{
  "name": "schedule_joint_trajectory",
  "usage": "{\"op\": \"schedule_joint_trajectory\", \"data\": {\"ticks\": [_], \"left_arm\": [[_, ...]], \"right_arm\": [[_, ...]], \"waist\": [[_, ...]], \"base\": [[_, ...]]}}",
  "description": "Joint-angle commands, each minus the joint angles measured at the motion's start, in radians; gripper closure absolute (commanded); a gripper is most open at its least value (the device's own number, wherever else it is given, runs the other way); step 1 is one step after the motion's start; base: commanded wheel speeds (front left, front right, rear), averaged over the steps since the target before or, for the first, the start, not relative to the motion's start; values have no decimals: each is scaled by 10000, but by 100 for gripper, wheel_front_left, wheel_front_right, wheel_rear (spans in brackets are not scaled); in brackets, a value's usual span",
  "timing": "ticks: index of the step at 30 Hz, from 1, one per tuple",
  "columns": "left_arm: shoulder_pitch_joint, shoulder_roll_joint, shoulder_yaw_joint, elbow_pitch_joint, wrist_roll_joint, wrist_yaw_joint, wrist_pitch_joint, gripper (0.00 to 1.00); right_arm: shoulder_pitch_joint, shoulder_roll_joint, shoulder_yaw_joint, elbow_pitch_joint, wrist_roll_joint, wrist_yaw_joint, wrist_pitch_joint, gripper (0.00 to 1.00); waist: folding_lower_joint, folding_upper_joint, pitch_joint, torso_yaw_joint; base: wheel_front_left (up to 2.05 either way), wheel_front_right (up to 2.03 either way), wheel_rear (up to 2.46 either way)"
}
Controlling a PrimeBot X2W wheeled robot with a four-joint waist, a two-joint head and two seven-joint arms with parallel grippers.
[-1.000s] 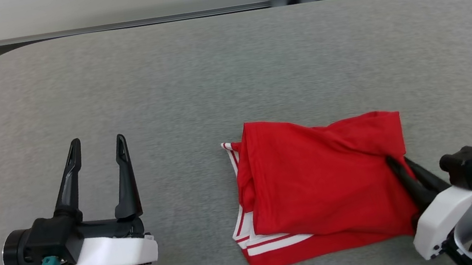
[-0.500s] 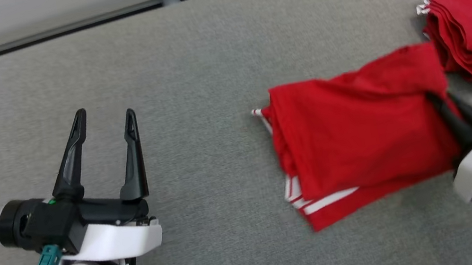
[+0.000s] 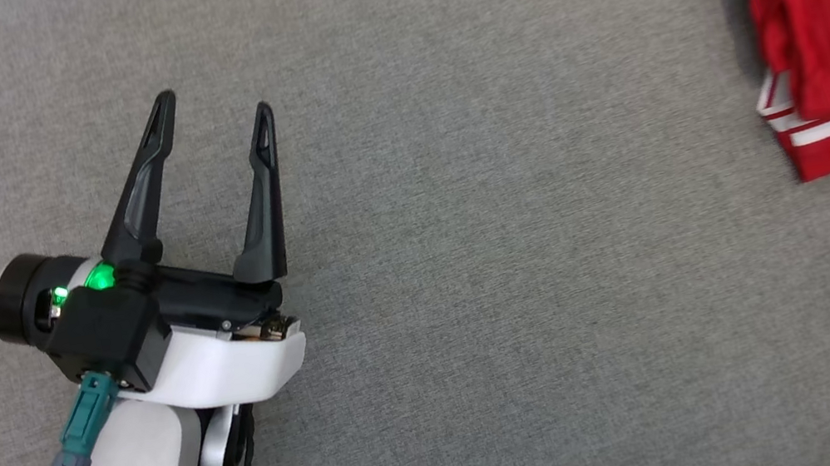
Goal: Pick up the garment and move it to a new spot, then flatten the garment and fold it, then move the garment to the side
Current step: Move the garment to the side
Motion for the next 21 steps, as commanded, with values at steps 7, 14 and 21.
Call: {"op": "schedule_joint_trajectory", "data": {"ticks": [7,14,21], "left_arm": [[-810,-62,-248,-100,204,-114,25,0],[-798,-29,-391,-71,232,-127,17,0],[-107,279,-131,233,42,101,52,0]], "right_arm": [[-1443,275,-765,2182,-523,-22,-889,0],[-1867,1496,-1443,3905,-998,-22,-2085,0],[-901,3025,-1449,3226,-690,-22,-3683,0]], "waist": [[0,0,865,248],[0,0,753,115],[0,0,-176,-261]], "base": [[0,0,0],[0,0,0],[0,0,0]]}}
